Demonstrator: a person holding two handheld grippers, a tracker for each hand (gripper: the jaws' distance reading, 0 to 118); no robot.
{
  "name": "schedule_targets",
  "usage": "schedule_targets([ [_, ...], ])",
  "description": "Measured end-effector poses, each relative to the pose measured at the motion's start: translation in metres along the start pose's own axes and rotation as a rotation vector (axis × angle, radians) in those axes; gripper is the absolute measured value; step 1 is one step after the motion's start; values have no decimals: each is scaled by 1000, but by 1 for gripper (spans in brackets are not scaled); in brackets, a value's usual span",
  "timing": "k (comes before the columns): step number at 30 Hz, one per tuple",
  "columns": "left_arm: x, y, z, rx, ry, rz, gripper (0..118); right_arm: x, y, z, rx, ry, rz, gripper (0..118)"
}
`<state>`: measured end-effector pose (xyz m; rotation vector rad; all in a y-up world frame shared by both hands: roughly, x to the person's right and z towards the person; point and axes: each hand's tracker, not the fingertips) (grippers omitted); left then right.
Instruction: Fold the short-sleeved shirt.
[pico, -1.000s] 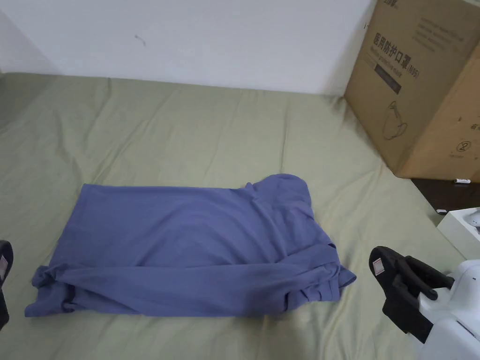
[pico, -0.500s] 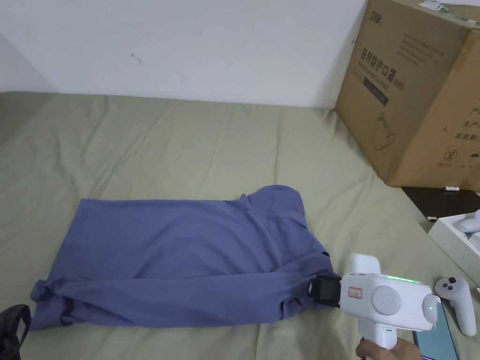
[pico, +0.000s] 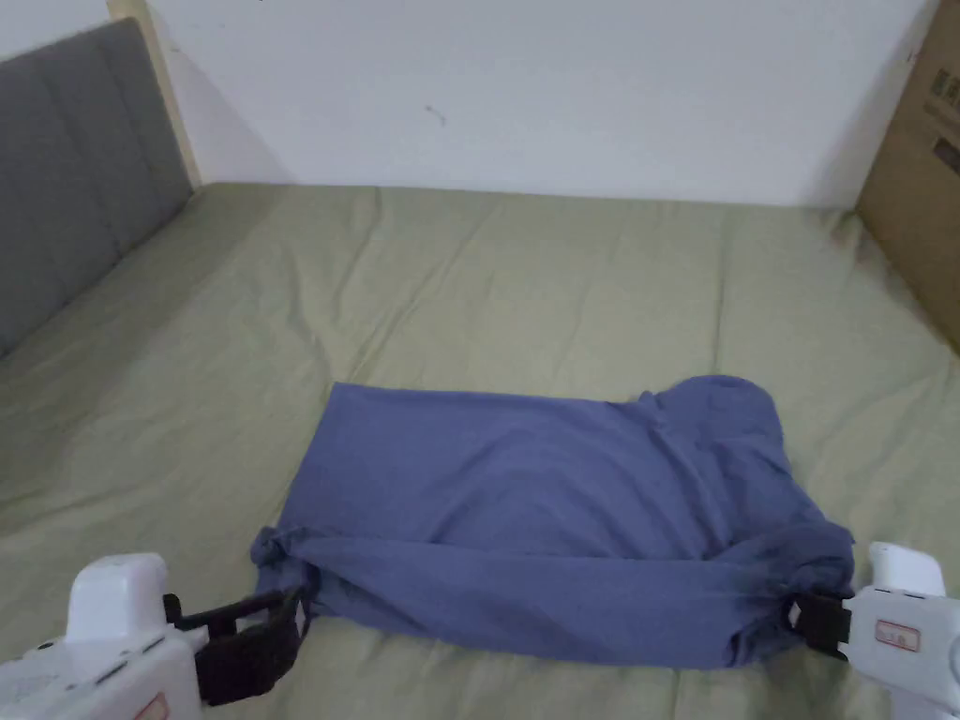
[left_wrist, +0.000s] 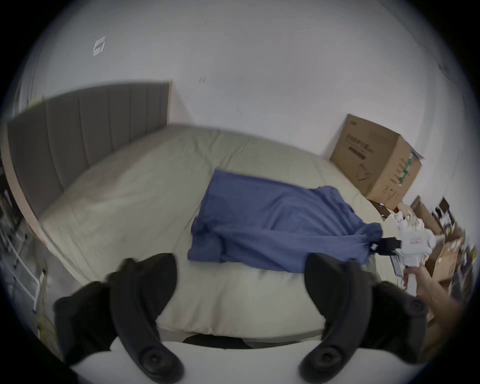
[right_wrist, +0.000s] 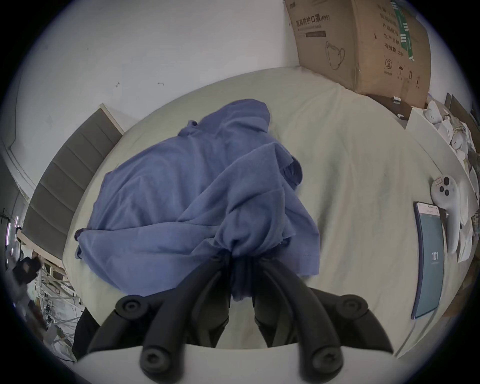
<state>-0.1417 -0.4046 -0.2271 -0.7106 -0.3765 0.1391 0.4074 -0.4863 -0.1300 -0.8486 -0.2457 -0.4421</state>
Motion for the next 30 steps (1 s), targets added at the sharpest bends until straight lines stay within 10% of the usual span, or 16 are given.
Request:
schedule_targets([
  [10,-21,-4,-137,-297,156,-101,91,0,-6,6,7,13,16,15],
  [16,-7,-3,-149,-268,165,-163,11,3,-5,6,1,20,14,15],
  [30,-23,15,-70,-202,30,-99,9,-2,-8,66,17,1,28,14],
])
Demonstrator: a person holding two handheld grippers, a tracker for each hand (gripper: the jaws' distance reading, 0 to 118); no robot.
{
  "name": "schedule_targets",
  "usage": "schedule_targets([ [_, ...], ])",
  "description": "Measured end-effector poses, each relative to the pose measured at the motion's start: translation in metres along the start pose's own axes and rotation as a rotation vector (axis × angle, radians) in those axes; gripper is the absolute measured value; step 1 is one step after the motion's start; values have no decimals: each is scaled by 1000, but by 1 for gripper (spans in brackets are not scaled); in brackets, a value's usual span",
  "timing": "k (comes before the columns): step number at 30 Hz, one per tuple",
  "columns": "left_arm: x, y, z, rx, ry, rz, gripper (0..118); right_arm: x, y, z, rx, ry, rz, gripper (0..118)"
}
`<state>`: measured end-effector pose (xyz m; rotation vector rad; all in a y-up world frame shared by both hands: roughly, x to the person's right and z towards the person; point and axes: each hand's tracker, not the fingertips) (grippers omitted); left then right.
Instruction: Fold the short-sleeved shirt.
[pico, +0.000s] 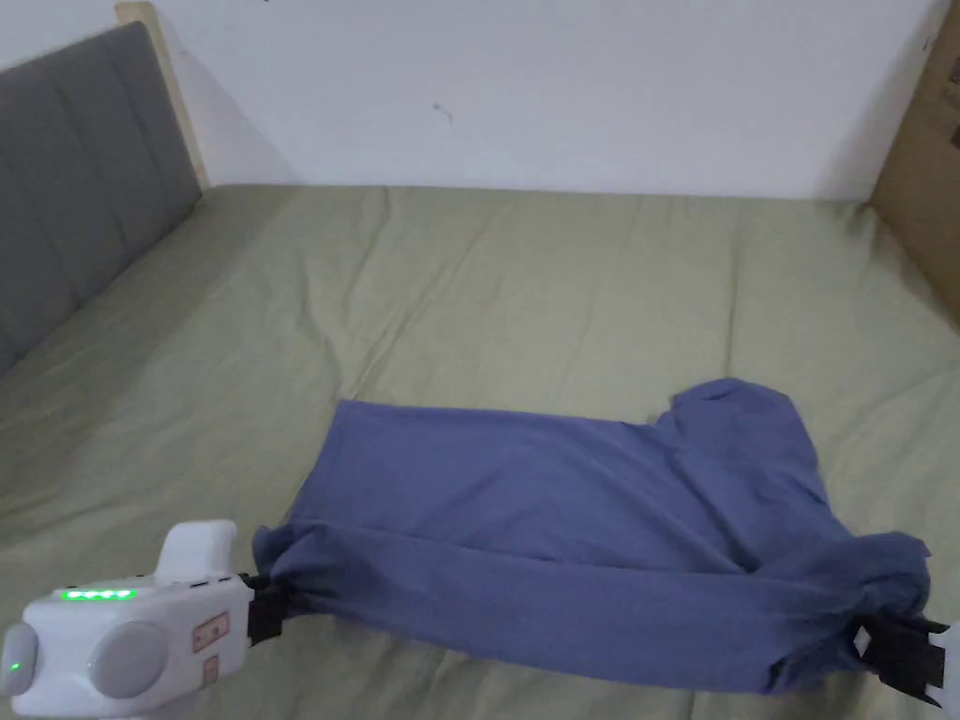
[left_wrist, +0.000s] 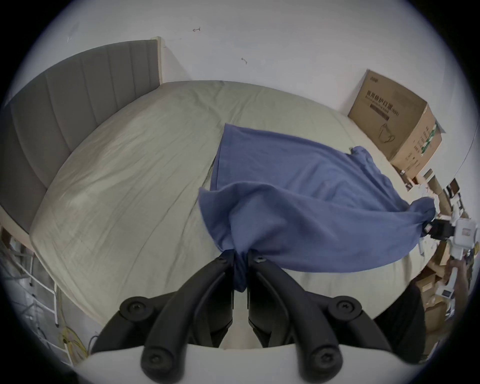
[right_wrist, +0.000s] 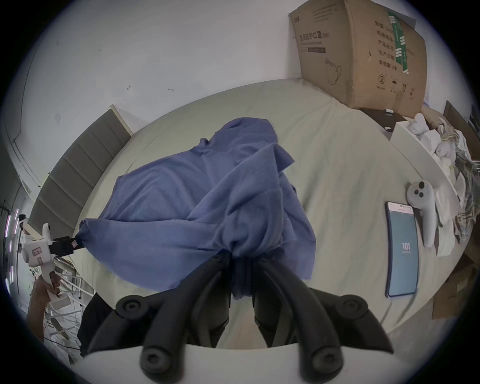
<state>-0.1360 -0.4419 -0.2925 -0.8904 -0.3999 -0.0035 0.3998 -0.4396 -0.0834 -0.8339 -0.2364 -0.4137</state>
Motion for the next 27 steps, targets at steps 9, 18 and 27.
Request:
schedule_targets([
  [9,-7,-50,44,-36,-51,-2,9,20,-44,32,-84,21,-59,14],
  [18,-16,-89,30,-130,-49,27,64,23,-76,11,-162,-105,33,46],
  [27,-26,-43,116,127,-32,149,73,13,-36,126,191,-50,-4,62],
])
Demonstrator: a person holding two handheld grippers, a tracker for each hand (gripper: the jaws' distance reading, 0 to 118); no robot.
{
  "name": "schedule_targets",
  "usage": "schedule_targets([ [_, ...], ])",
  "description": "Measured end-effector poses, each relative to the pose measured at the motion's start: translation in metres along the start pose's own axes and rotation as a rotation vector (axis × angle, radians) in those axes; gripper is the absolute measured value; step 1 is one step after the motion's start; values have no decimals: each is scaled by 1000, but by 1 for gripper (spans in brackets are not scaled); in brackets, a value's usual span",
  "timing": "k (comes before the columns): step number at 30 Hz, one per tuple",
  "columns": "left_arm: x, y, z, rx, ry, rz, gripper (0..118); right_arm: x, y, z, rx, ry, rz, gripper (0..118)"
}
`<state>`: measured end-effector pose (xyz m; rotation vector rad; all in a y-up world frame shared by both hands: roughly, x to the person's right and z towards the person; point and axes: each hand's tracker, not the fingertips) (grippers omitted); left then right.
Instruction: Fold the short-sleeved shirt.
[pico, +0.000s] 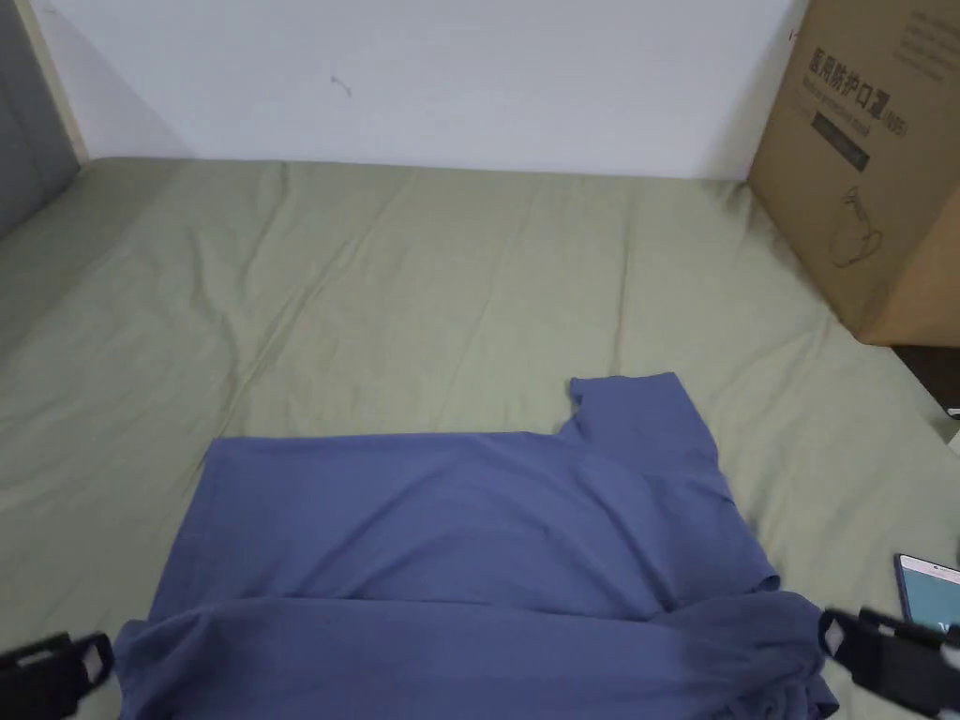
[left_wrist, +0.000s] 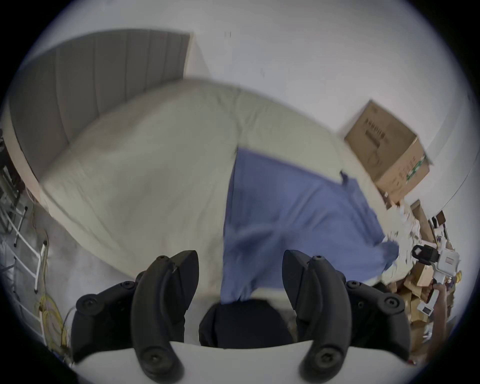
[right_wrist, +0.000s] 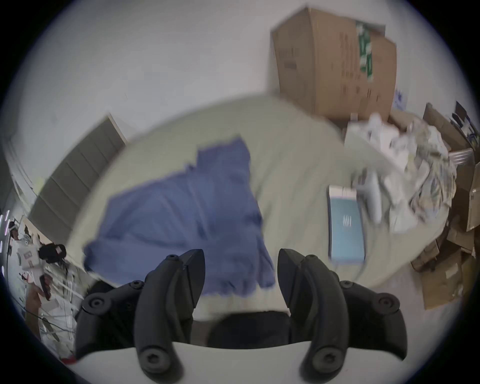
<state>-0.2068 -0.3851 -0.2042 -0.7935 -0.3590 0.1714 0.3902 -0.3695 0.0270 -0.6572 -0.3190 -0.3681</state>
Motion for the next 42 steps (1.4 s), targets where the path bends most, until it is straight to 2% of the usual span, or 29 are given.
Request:
schedule_targets([
  [3,44,25,46,214,-40,-100,73,-29,22,45,223,105,15,62],
  [6,84,28,80,410,-125,-239,71,-60,25,67,353,195,107,62],
  [7,97,26,88,460,-129,-273,64,-70,25,71,369,199,138,60],
  [8,110,23,93,496,-133,-317,46,-81,21,75,390,172,159,53],
  [9,124,20,96,519,-124,-361,7,-90,17,78,413,157,173,23],
  [10,133,17,95,526,-87,-376,0,-96,13,76,418,152,176,0],
  [11,139,9,97,531,-95,-382,0,-98,8,79,423,155,154,0],
  [12,143,5,97,507,-150,-387,0,-98,6,78,404,221,138,0],
  [13,143,5,92,481,-195,-370,0,-101,5,77,379,235,135,0],
  [14,146,1,90,481,-188,-358,0,-103,5,70,363,208,140,0],
  [18,146,-5,76,458,-177,-367,0,-100,11,52,317,212,155,0],
  [20,144,-8,71,438,-197,-345,0,-95,24,35,283,222,130,0],
  [21,143,-6,66,425,-193,-346,0,-92,33,23,261,212,117,3],
  [22,142,-7,62,414,-184,-352,0,-86,43,6,237,183,94,11],
  [23,141,-8,59,409,-178,-354,0,-80,57,-16,211,164,75,34],
  [24,139,-9,57,403,-179,-353,0,-73,73,-45,151,155,63,76],
  [25,137,-9,54,393,-179,-349,0,-67,88,-75,79,132,44,95],
  [29,130,-10,46,368,-171,-327,0,-28,130,-222,-167,-65,-93,98],
  [33,128,-10,41,340,-146,-315,0,-6,133,-322,-328,-192,-98,97],
  [35,125,-8,37,328,-127,-311,0,-10,125,-336,-345,-160,-104,96],
  [36,123,-7,35,317,-117,-311,0,-10,124,-343,-355,-161,-130,95],
  [38,121,-8,32,307,-100,-302,0,-11,123,-349,-351,-147,-154,88],
  [39,119,-6,28,300,-97,-300,0,-16,122,-352,-353,-153,-145,86],
  [41,117,-5,19,289,-82,-305,0,-29,118,-354,-371,-215,-67,82],
  [42,116,-3,12,277,-72,-315,0,-25,122,-357,-367,-218,-53,76],
])
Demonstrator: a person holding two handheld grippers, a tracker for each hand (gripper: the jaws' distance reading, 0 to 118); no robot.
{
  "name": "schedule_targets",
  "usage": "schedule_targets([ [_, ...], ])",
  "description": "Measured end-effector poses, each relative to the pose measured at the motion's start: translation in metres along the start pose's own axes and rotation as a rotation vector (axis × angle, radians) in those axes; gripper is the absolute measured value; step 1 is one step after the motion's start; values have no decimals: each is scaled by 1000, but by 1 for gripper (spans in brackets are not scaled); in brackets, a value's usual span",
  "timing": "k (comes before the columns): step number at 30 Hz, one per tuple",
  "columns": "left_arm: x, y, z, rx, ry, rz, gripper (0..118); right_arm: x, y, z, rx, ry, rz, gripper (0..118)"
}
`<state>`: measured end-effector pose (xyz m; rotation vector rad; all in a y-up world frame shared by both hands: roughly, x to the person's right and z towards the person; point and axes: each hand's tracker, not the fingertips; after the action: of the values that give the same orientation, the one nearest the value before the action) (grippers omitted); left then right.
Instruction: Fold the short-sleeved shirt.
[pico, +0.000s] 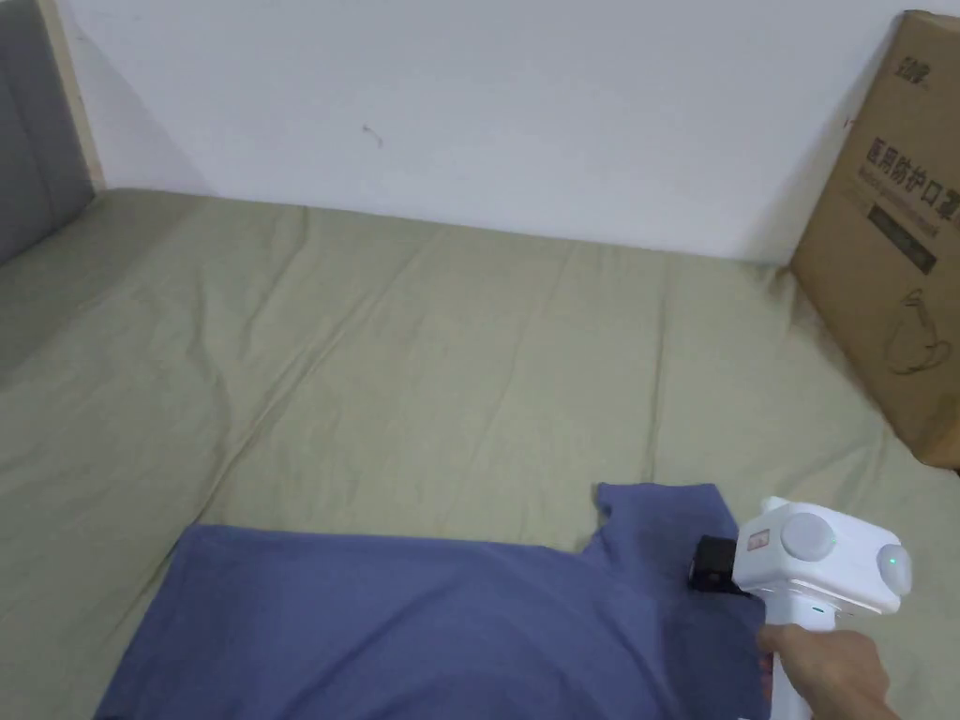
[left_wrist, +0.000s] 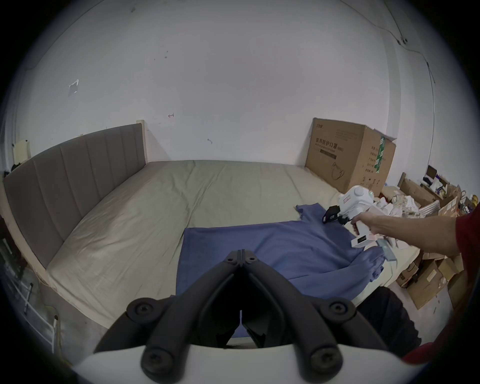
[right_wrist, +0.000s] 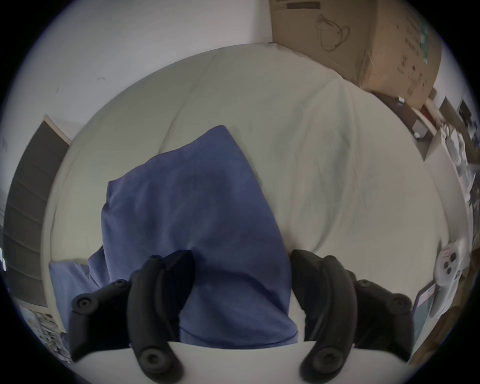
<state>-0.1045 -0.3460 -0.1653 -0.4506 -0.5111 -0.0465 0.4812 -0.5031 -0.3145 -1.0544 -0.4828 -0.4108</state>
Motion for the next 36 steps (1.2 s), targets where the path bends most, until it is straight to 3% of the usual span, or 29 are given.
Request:
schedule_targets([
  [1,-4,1,-9,-14,6,-7,0,-3,0,6,20,7,18,62],
  [2,-11,5,-21,-24,10,-1,0,-7,0,13,33,-16,75,38],
  [3,-19,9,-35,-41,15,12,0,-11,-1,19,50,-1,112,3],
  [4,-28,14,-51,-77,36,53,5,-14,-3,26,55,26,105,3],
  [5,-41,22,-74,-94,34,90,25,-16,-2,30,47,45,99,3],
  [6,-55,28,-98,-104,9,108,58,-17,-1,32,27,101,93,3],
  [7,-65,35,-123,-138,11,142,78,-16,-1,34,35,127,62,3],
  [9,-91,44,-182,-206,11,204,86,-7,8,29,52,112,54,3],
  [14,-123,39,-315,-464,152,136,84,-10,8,33,56,128,89,3],
  [21,-119,22,-377,-572,179,126,73,-9,5,33,44,150,111,3],
  [24,-108,21,-372,-602,236,129,43,-15,1,36,39,153,138,3],
  [26,-100,24,-372,-630,203,105,3,-19,0,38,45,154,164,3],
  [29,-97,27,-364,-626,194,55,3,-25,-3,50,62,168,186,3],
  [33,-107,40,-323,-556,140,127,3,-25,-7,81,138,190,274,3],
  [36,-113,48,-287,-513,73,146,3,-16,-16,114,181,283,293,3],
])
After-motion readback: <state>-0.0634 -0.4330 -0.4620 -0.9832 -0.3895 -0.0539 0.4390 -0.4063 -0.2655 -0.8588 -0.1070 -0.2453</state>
